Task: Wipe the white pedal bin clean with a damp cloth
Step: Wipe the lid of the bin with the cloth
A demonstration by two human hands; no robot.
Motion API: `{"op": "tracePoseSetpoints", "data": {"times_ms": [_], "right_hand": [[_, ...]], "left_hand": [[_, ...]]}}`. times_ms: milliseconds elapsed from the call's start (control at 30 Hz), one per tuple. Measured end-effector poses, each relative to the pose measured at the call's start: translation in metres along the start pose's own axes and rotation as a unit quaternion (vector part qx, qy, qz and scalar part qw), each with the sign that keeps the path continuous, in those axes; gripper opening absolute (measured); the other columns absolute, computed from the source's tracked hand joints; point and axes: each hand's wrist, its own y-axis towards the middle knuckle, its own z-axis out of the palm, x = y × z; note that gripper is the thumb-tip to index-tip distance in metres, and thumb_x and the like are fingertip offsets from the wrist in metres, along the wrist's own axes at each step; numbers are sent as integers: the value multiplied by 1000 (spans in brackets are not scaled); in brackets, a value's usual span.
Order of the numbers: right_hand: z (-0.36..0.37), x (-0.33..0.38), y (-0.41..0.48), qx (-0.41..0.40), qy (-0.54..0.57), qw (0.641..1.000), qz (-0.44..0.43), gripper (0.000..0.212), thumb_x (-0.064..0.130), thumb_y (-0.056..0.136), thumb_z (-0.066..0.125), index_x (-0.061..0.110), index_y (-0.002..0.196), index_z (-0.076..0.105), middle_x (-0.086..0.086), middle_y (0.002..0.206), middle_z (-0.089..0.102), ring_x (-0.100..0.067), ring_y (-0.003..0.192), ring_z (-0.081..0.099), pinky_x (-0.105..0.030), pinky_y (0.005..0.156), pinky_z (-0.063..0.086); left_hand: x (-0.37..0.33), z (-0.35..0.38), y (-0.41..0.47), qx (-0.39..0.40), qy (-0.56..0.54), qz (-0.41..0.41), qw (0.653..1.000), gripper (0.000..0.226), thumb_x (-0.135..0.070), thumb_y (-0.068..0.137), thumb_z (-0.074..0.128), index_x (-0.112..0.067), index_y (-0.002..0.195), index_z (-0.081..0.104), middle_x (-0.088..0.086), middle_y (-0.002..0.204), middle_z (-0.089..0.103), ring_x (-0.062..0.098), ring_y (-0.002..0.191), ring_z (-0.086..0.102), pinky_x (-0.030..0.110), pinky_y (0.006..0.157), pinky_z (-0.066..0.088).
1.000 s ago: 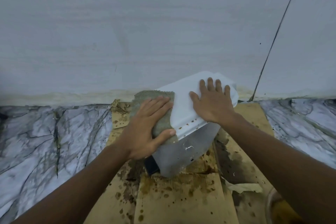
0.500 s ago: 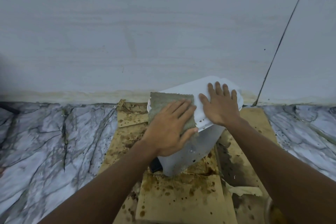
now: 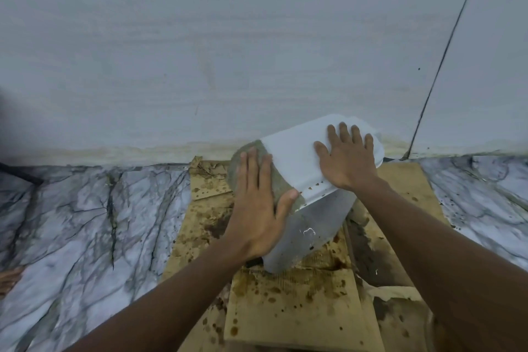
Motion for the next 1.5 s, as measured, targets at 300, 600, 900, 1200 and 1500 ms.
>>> {"op": "tracePoseSetpoints", "data": {"times_ms": [300,600,900,1200,1500], "right_hand": [[-2,3,3,7,5,1000,-4,68,56,104,13,20,161,5,-6,170,-2,-29,156,-6,-51,125,-5],[3,1,4,-12,-3,1000,-5,68,55,103,14,19,160,11,-7,169,4,-31,155,-1,-52,125,-1],[2,3,4,-13,-3,1000,-1,67,54,104,15,19,161,10,-7,170,4,-30,156,-1,-52,125,-2],[3,-1,2,-20,2,1000,-12,67,56,104,15,20,160,13,-6,169,4,-30,156,0,-52,125,-1],[8,2,5,-36,-7,999,-7,67,55,103,16,18,159,16,-8,168,9,-32,155,2,-53,124,1]], "left_hand": [[43,-37,38,70,-64,43,995,83,-79,90,26,-36,159,11,-18,167,-7,-1,151,-16,54,125,4],[63,-64,45,146,-83,39,985,83,-58,90,58,-46,157,11,-27,164,-4,1,152,3,35,122,14],[22,-43,50,130,42,183,974,90,-75,86,52,-34,159,18,-9,168,10,3,153,-1,40,126,-1],[46,-54,57,121,-1,184,975,89,-72,83,57,-31,157,29,-20,162,16,-12,147,4,28,123,2],[33,-43,55,89,71,192,975,100,-82,81,49,-21,158,28,-3,166,22,10,153,13,45,127,10]]}}
